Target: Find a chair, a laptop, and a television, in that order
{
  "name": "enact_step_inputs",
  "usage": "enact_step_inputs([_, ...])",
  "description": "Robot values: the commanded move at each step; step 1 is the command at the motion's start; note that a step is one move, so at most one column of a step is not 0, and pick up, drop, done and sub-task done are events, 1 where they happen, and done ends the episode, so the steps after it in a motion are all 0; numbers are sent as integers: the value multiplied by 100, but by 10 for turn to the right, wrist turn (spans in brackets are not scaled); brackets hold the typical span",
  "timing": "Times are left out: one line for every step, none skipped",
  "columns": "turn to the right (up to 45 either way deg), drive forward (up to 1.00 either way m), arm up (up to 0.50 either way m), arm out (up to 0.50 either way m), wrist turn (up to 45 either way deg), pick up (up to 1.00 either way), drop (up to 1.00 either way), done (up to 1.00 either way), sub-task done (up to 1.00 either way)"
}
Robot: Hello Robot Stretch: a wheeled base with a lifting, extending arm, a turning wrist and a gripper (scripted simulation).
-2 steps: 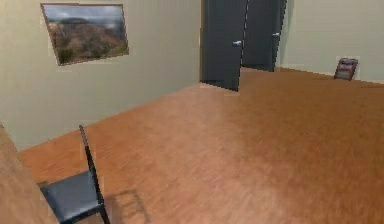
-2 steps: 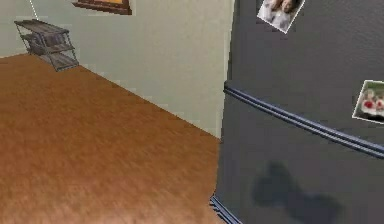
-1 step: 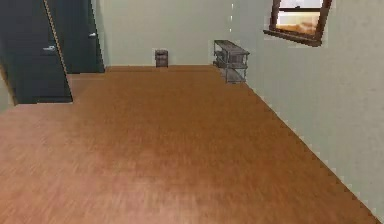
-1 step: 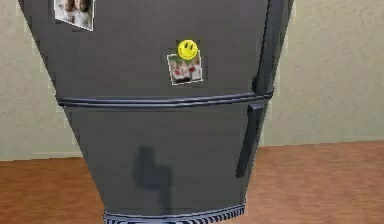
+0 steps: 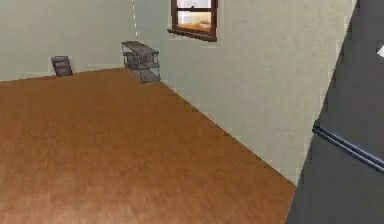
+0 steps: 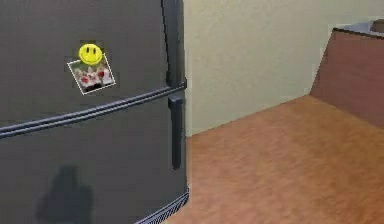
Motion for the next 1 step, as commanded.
enact_step_inputs([0,30,0,0,0,0,0,0,0])
